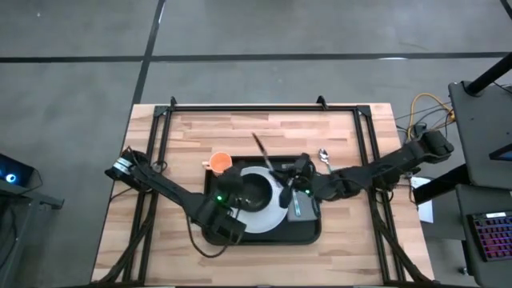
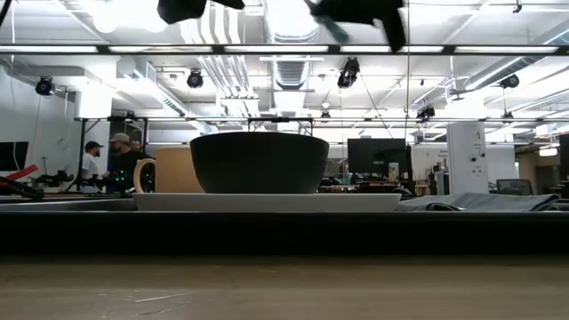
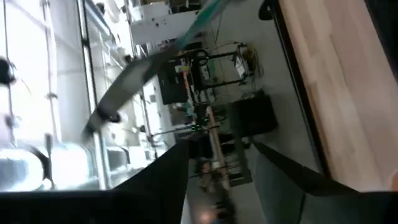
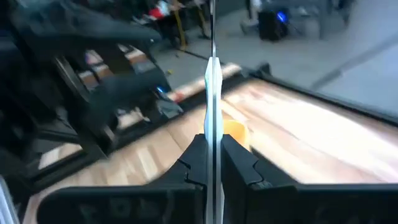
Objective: Set up tray
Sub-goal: Put the blue spoon on the gray napkin to the right of the blue knife
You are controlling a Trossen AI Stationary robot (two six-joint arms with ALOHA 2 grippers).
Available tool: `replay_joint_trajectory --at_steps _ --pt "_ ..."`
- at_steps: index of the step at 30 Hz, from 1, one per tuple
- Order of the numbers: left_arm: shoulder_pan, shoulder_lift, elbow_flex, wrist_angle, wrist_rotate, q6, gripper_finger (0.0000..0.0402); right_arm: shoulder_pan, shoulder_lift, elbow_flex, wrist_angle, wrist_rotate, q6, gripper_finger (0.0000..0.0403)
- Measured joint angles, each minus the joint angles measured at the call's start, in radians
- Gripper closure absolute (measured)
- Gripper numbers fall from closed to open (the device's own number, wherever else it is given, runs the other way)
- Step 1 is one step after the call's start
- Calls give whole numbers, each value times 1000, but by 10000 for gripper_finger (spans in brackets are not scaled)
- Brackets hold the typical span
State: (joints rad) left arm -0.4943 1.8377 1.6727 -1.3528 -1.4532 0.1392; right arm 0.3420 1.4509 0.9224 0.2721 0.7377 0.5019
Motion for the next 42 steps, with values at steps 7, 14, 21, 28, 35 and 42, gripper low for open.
replay_joint_trajectory --at_steps 7,14,21,28,35,42 --pt "-56 -129 -87 -28 28 -271 243 130 -139 -175 -222 69 559 392" --pt "-114 -330 -266 -16 125 -601 242 298 -196 -385 -221 132 1168 392" --pt "-135 -490 -407 33 179 -701 242 311 -144 -450 -225 126 1449 392" --pt "-135 -533 -432 72 240 -700 242 259 -61 -444 -291 20 1540 392" --pt "-135 -529 -418 78 250 -699 242 224 12 -423 -283 -60 1537 392" --pt "-135 -530 -417 86 251 -699 242 208 55 -410 -268 -107 1545 392"
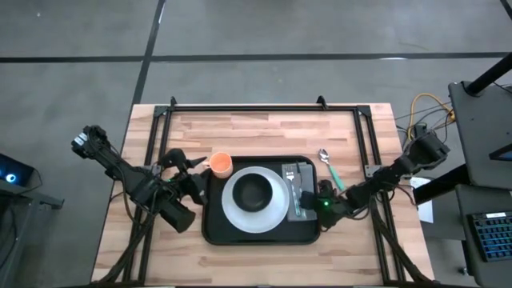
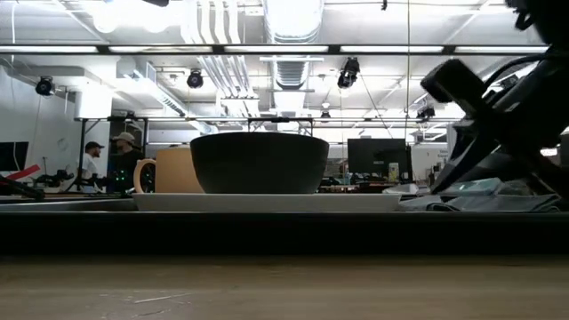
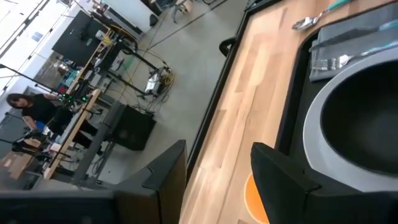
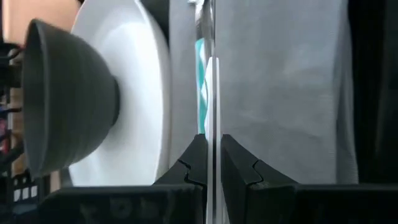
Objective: Set up tray
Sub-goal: Put the blue spoon on the gray napkin to the right of the blue knife
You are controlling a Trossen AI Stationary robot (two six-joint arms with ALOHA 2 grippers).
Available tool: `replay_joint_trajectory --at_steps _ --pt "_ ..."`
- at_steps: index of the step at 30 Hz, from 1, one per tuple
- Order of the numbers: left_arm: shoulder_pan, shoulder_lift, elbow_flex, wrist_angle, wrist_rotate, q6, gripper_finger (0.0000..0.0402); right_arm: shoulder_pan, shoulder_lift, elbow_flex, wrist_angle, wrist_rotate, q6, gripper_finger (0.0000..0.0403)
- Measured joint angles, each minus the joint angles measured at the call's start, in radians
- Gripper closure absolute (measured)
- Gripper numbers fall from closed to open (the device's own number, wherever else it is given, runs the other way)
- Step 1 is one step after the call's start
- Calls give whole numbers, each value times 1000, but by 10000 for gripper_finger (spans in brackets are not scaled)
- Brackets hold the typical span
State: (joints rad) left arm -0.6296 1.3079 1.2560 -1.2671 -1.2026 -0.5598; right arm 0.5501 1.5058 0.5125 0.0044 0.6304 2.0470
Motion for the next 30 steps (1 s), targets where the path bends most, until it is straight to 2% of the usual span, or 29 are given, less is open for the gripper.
replay_joint_trajectory --at_steps 10,15,24,30 --pt "-5 1 0 37 47 0 242 -50 21 -6 2 -33 0 392" --pt "-5 1 0 37 52 0 242 -84 51 -6 7 -114 -5 387" --pt "-5 1 0 38 118 0 242 -84 16 -5 -6 -160 -81 324" --pt "-5 1 0 46 164 0 242 -83 -37 -4 -19 -192 -153 297"
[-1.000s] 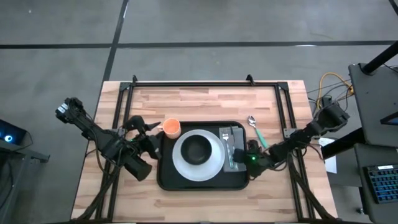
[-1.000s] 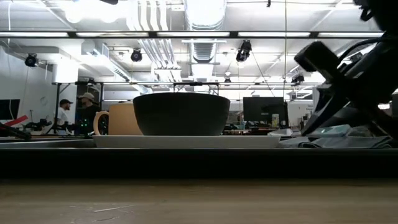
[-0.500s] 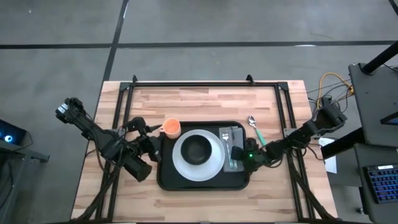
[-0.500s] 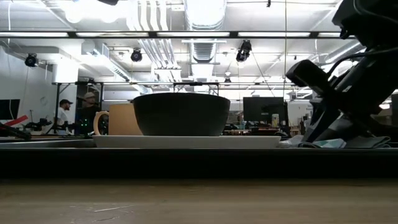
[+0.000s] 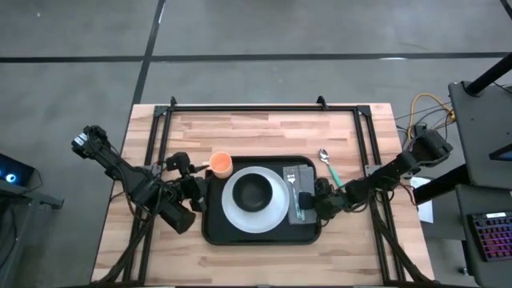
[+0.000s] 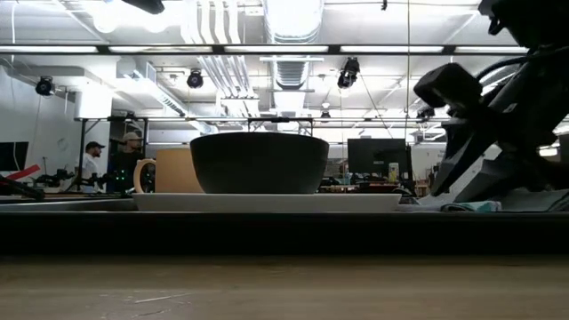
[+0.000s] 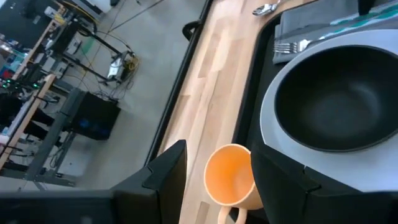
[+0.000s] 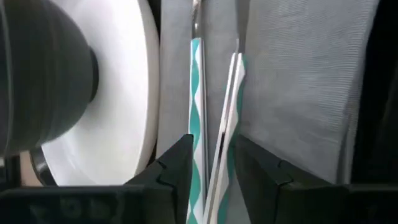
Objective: Set up tray
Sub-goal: Put the blue spoon on the gray napkin to the right of the blue knife
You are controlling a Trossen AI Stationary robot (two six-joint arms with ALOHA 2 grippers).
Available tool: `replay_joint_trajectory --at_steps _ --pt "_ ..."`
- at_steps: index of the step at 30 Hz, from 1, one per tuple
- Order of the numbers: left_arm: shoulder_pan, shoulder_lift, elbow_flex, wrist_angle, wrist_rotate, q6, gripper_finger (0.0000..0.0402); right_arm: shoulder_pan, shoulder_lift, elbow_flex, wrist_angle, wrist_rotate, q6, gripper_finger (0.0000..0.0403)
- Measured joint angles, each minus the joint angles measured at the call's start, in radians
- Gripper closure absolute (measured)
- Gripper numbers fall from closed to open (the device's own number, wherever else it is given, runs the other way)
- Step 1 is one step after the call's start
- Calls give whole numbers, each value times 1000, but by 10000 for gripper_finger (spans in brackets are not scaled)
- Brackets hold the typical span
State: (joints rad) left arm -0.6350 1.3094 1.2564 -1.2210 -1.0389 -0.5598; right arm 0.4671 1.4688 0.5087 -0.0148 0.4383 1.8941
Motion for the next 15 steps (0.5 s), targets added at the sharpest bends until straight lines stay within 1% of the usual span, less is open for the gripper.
replay_joint_trajectory --at_steps 4,10,13,15 --pt "0 0 0 2 2 0 242 0 -49 6 -68 -3 -21 287" --pt "0 0 0 8 2 0 242 0 -134 59 -332 11 -38 287" --pt "0 0 0 8 2 0 242 2 -184 90 -389 29 -106 289" --pt "0 0 0 9 2 0 242 2 -215 120 -417 43 -197 289"
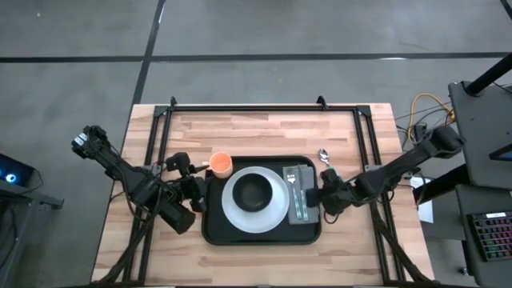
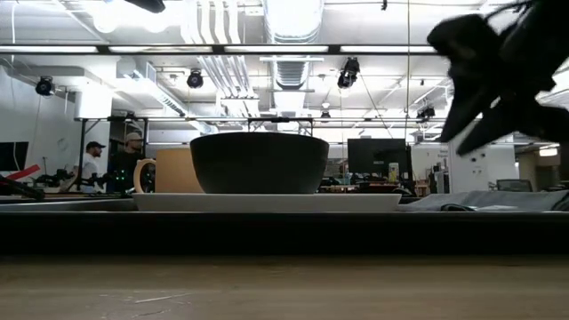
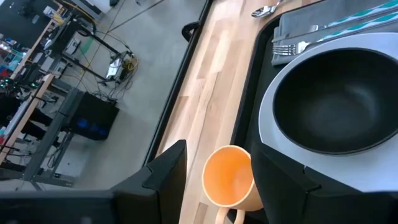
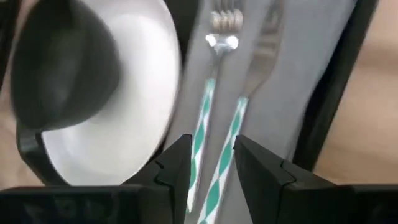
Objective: Set up tray
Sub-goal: Put the blue spoon on the gray napkin to the right of the blue knife
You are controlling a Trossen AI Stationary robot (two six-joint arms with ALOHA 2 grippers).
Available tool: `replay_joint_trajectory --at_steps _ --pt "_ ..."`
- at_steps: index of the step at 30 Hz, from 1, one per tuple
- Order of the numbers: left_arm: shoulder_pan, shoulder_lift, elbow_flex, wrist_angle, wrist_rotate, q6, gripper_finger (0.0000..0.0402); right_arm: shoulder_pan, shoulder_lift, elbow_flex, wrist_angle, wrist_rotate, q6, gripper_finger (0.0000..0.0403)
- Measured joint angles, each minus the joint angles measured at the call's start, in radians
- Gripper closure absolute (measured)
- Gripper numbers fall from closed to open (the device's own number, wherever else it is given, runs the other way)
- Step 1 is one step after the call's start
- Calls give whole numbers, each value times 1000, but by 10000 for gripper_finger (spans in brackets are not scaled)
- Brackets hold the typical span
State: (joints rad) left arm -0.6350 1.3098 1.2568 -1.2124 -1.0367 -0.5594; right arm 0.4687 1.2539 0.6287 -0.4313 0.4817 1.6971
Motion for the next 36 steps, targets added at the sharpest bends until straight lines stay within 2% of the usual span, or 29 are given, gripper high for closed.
replay_joint_trajectory --at_steps 2,6,11,19,24,36 --pt "-5 0 0 8 0 0 242 2 -22 34 -86 52 -65 289" --pt "-8 1 -3 34 -1 -4 242 7 -32 112 -311 185 -96 294" --pt "-8 2 -6 60 3 -64 242 -2 14 108 -445 249 -19 291" --pt "-13 2 0 88 42 -69 242 -66 17 -13 -498 190 36 252" --pt "-13 2 0 88 43 -71 242 -104 -21 -69 -496 165 -4 236" --pt "-13 2 -1 87 42 -45 242 -309 -35 -152 -307 71 -291 236"
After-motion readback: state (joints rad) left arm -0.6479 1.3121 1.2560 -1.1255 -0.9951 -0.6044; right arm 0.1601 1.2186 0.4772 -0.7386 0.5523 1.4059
